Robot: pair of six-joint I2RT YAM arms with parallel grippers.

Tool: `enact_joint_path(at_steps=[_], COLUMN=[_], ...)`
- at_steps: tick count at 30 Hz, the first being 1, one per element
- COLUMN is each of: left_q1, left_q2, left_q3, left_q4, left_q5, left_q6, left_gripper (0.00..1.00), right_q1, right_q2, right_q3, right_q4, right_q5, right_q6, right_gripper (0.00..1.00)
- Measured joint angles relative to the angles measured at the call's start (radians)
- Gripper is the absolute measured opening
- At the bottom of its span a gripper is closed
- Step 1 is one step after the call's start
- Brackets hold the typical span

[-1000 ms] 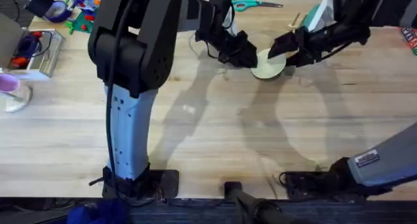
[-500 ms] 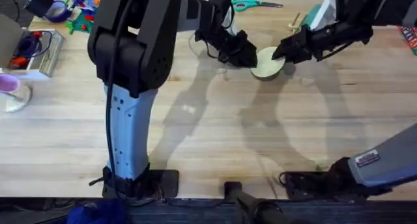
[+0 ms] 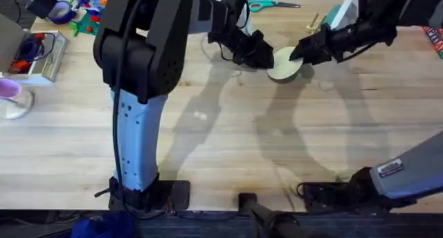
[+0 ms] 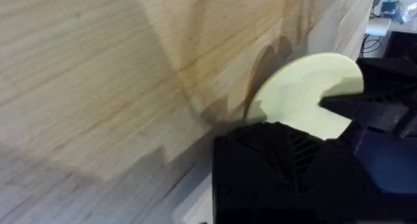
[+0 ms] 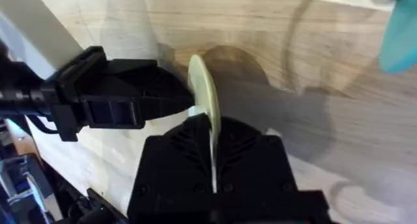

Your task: Pick up the plates from the table one by one and place each into a slot on the dish rack.

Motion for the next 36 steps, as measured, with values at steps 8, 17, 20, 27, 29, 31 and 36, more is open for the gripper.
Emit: enact_joint_path(at_steps=[8, 17, 20, 27, 29, 31, 36], left_q1=[-0.021, -0.015, -0.015, -0.011, -0.007, 0.0, 0.024], left_q2=[-0.062, -0.325, -0.414, -0.55, -0.576, -0.601, -0.679], left_q3=[0.021, 0.042, 0.052, 0.053, 0.053, 0.053, 0.053], left_q4=[-0.129, -0.305, -0.354, -0.468, -0.498, -0.525, -0.587], left_q5=[-0.179, -0.461, -0.513, -0.596, -0.622, -0.644, -0.681], left_q6=[0.074, 0.19, 0.212, 0.234, 0.235, 0.236, 0.246], left_gripper=[0.041, 0.041, 0.041, 0.041, 0.04, 0.04, 0.04], right_q1=[0.009, 0.011, 0.011, 0.011, 0.011, 0.01, 0.01], right_q2=[-0.032, -0.2, -0.273, -0.448, -0.493, -0.535, -0.631], right_q3=[0.0, 0.0, 0.0, 0.0, 0.0, 0.0, 0.0], right_q4=[-0.035, -0.087, -0.105, -0.148, -0.172, -0.19, -0.221], right_q5=[0.004, 0.066, 0.074, 0.093, 0.121, 0.15, 0.21], right_q6=[-0.035, -0.07, -0.075, -0.076, -0.076, -0.076, -0.079], right_gripper=[0.031, 0.031, 0.031, 0.031, 0.031, 0.031, 0.031])
